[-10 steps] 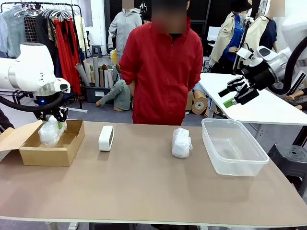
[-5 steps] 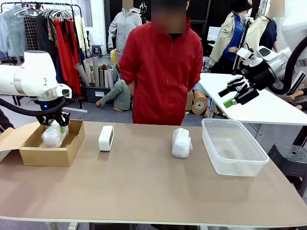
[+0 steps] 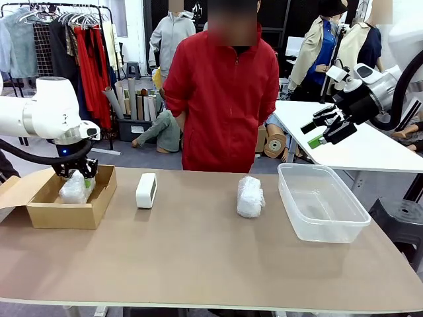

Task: Separate and place wrapped and unwrapped clocks.
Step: If the picked Digital clock is wrapped, place it in the Package Box ; if not, place it in the Organizing box.

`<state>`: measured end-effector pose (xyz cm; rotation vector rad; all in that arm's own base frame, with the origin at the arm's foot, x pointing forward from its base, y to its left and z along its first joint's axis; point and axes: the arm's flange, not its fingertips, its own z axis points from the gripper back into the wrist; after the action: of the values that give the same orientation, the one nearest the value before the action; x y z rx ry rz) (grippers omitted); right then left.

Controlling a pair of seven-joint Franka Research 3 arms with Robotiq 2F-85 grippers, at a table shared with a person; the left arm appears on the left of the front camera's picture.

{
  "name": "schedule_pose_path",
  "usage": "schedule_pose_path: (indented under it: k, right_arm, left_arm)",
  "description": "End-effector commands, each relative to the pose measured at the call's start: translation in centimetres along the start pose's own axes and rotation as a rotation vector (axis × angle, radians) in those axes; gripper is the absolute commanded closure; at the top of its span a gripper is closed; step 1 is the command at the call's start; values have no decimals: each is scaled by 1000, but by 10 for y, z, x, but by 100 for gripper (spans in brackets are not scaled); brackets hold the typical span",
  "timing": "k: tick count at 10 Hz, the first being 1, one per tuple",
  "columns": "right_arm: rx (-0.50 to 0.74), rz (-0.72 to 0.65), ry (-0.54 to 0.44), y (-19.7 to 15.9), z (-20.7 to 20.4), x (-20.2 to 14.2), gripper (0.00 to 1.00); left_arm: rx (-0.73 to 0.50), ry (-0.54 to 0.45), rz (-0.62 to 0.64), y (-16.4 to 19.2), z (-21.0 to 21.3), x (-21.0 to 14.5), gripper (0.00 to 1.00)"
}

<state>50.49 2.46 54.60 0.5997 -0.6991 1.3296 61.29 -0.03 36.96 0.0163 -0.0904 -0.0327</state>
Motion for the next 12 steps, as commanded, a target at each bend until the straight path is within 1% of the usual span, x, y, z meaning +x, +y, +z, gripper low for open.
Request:
schedule_pose_path:
  k: [1,3,4,8,9,12]
  right_arm:
    - [-1,3,-3,0,0,1,0]
    - [-1,3,-3,0,0,1,0]
    - [-1,3,-3,0,0,1,0]
    - [-1,3,-3,0,0,1,0]
    - [-1,3,-3,0,0,1,0]
    - [-1,3,-3,0,0,1,0]
  left_arm:
    - [-1,1,1,5,-9,-3,100]
    - [3,8,12,5,-20,-5,100]
    - [9,3,16,5,-22,-6,89]
    - [11,3,21,4,-21,-8,12]
    - [16,-4,28,3,-17,-9,0]
    - [13,-22,23,2,-5,-14,0]
